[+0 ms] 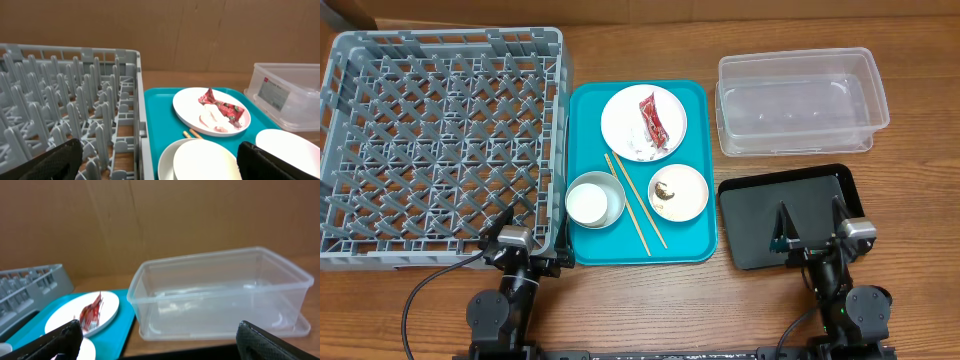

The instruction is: Sort waste into correct bins and load items into the dishwasher

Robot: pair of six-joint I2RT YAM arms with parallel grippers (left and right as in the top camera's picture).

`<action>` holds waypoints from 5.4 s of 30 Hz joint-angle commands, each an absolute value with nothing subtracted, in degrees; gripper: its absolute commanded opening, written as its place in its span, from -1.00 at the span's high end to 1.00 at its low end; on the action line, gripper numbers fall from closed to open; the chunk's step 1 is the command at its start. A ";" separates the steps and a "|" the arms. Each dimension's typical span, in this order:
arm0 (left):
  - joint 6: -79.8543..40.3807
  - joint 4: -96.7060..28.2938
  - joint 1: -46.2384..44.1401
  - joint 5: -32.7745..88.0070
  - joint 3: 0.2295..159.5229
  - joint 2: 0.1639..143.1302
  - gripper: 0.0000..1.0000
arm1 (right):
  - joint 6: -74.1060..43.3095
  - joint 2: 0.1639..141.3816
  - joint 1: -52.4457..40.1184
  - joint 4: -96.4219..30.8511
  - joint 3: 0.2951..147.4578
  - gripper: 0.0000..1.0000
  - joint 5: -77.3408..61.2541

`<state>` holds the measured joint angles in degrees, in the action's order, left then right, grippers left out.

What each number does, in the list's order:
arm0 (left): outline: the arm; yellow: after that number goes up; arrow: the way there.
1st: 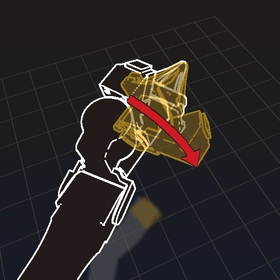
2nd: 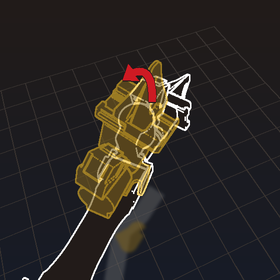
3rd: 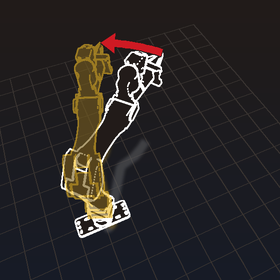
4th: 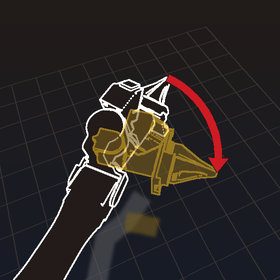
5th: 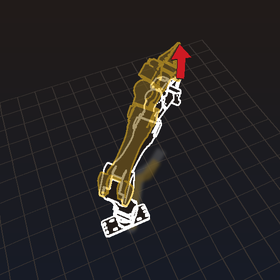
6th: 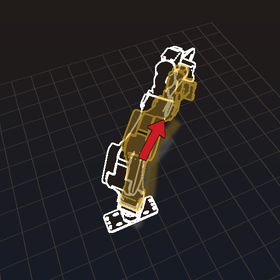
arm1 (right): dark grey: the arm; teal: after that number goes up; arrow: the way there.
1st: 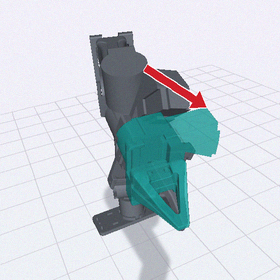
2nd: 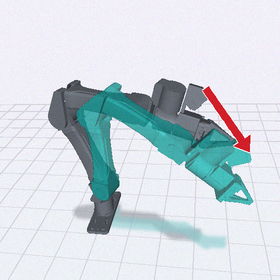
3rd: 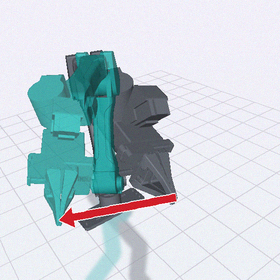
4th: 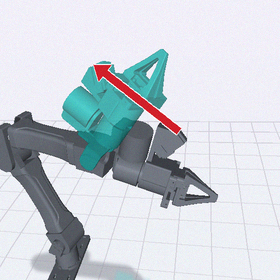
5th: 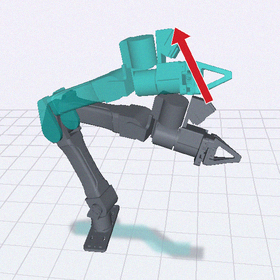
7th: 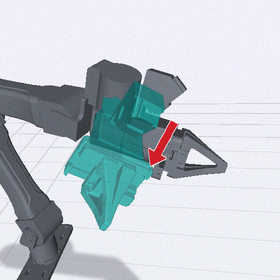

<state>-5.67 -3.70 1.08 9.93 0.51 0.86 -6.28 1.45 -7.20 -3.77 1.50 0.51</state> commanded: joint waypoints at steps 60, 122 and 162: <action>-6.87 -59.57 0.71 8.75 53.19 51.48 -1.00 | -1.52 83.00 -25.56 -52.93 85.73 -1.00 -1.72; -9.23 -61.25 7.11 7.03 55.61 52.45 -0.90 | -3.05 124.60 -35.55 -28.58 93.84 0.72 -2.63; -8.84 -61.06 7.11 6.92 55.61 52.45 -0.93 | -9.47 103.20 -11.75 -43.46 94.35 -0.46 -9.80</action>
